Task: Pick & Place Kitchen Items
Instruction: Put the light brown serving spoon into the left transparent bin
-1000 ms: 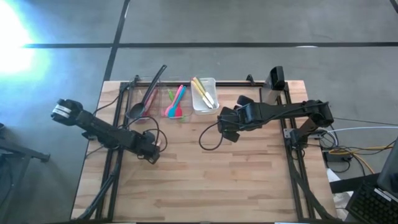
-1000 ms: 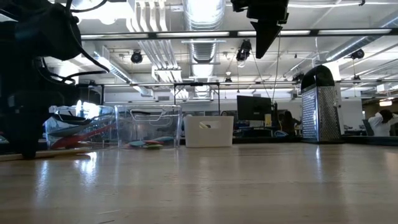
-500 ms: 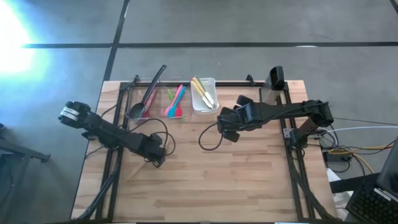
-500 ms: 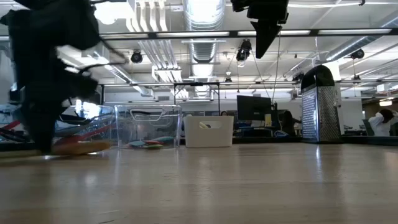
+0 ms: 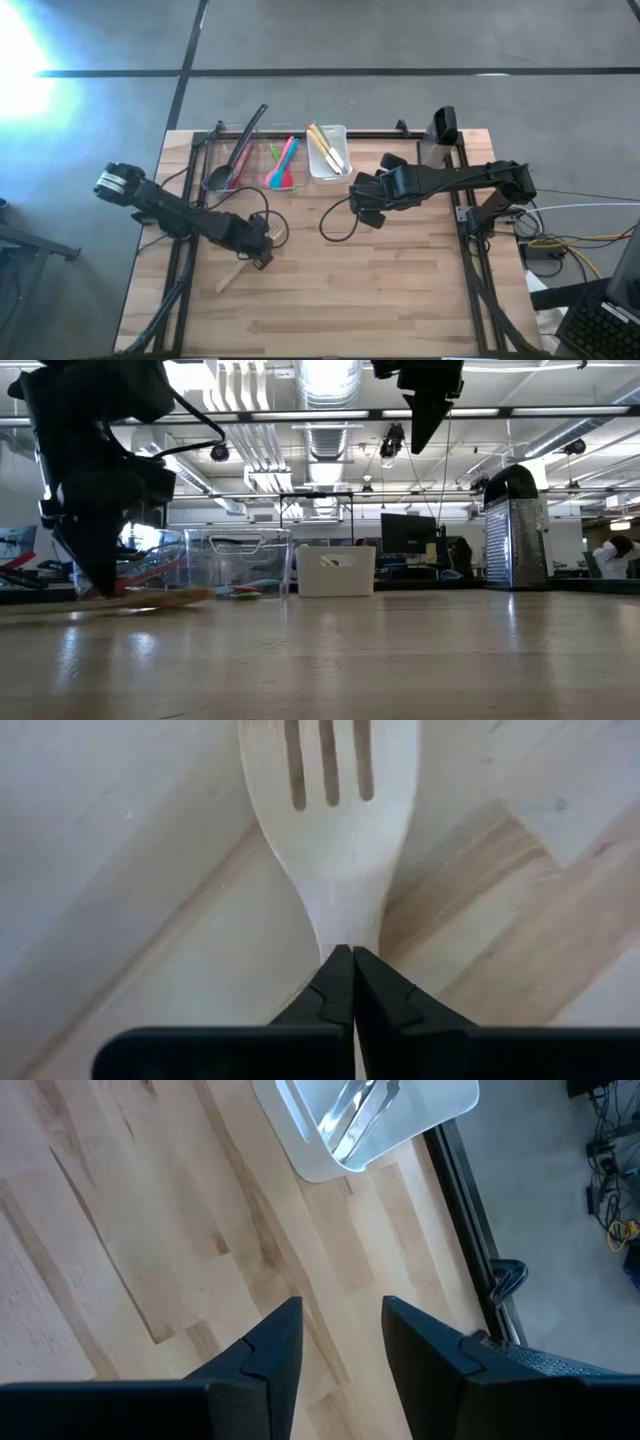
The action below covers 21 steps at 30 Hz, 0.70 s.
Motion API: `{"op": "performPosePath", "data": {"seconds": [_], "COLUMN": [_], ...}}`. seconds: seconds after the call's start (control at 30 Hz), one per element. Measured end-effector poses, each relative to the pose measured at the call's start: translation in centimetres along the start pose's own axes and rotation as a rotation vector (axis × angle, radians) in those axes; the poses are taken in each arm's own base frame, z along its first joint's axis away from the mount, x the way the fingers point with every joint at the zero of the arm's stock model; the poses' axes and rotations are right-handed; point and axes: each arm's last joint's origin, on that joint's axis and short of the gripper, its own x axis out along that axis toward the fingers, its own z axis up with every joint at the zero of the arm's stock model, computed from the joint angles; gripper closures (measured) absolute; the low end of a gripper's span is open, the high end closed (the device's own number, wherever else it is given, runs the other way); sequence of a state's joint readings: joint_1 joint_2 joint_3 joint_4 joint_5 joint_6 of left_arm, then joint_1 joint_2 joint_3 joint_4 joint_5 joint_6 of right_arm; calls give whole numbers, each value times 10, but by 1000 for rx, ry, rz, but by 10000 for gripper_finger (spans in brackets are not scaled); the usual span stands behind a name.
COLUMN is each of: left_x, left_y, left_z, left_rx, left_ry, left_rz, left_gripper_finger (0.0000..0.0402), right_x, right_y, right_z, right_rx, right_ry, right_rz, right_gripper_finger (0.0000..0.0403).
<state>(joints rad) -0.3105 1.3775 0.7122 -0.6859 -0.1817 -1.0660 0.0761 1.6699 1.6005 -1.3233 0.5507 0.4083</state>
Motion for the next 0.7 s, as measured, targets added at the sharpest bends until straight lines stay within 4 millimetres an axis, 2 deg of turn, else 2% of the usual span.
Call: {"op": "performPosePath", "data": {"seconds": [0.17, 0.4, 0.53, 0.7], "left_x": [2, 1, 2, 4], "left_y": [2, 3, 3, 5], "left_z": [0, -1, -2, -5], "left_rx": [-3, 43, 52, 38], "left_ry": [-9, 5, 41, 73], "left_rz": [16, 27, 12, 7], "left_gripper_finger": [392, 354, 308, 233], "right_x": [0, 0, 0, 0], "right_y": [0, 0, 0, 0], "right_z": [0, 0, 0, 0], "right_rx": [0, 0, 0, 2], "right_ry": [0, 0, 0, -1], "right_rz": [0, 1, 2, 3], "right_gripper_finger": [269, 277, 275, 266]}}
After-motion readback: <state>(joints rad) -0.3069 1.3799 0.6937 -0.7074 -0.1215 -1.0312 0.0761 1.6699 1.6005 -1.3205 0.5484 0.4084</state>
